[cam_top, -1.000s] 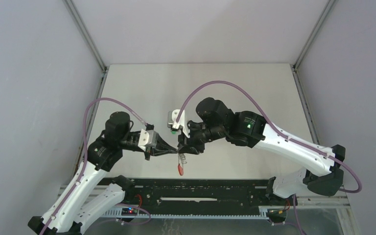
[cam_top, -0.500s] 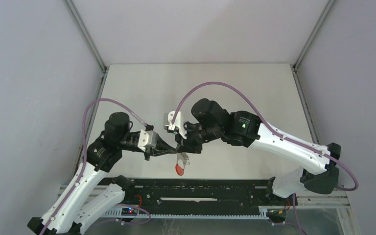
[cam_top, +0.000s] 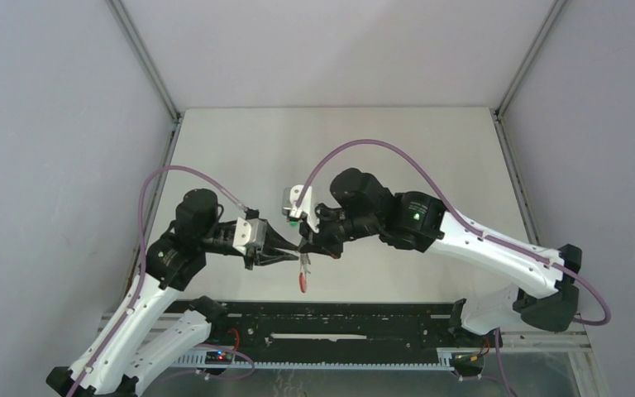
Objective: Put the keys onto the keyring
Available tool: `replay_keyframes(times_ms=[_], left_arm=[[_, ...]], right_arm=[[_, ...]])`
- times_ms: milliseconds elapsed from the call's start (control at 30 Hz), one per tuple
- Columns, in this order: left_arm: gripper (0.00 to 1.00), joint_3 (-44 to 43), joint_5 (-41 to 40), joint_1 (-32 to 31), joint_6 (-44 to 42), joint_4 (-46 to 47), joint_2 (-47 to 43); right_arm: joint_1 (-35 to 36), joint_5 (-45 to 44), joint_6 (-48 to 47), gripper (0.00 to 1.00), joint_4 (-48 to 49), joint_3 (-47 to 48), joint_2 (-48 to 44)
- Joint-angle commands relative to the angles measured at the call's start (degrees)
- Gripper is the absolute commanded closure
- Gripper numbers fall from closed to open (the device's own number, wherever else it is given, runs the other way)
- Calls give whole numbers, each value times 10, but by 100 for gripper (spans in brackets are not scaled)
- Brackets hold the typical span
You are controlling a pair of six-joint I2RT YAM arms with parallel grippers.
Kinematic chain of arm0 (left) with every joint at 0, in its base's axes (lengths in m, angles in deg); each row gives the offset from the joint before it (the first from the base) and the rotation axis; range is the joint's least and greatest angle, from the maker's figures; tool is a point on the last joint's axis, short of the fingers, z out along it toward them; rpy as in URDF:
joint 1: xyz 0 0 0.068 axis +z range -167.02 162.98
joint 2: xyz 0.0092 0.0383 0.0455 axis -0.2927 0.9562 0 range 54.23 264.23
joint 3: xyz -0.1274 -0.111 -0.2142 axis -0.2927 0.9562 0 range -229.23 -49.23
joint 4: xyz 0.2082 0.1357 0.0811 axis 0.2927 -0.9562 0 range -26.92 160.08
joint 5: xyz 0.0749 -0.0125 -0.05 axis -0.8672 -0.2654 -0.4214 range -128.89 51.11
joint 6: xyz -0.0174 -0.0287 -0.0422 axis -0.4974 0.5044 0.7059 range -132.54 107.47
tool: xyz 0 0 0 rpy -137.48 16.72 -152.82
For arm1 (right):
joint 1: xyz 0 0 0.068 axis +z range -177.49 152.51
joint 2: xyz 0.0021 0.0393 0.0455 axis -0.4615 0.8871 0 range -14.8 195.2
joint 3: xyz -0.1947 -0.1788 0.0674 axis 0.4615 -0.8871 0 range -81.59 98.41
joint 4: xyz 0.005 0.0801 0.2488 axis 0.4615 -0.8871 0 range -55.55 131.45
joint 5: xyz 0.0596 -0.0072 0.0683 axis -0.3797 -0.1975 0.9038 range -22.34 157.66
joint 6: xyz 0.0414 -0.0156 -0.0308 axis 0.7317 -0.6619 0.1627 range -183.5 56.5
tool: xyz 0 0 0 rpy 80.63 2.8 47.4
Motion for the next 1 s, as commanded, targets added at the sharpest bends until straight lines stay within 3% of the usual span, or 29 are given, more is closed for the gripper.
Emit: replay_keyframes(times_ms=[0, 267, 467, 633, 967], left_arm=[[71, -37, -6, -4, 24, 27, -9], [69, -28, -16, -3, 50, 41, -20], [69, -16, 8, -4, 170, 133, -15], [69, -11, 6, -4, 227, 186, -8], [67, -11, 46, -4, 241, 194, -8]], right_arm=[[-18, -4, 48, 100, 175, -95, -100], [-32, 9, 136, 100, 472, -310, -236], [-33, -3, 199, 100, 625, -395, -264], [-27, 0, 222, 100, 695, -424, -253], [10, -37, 201, 100, 727, -430, -229]])
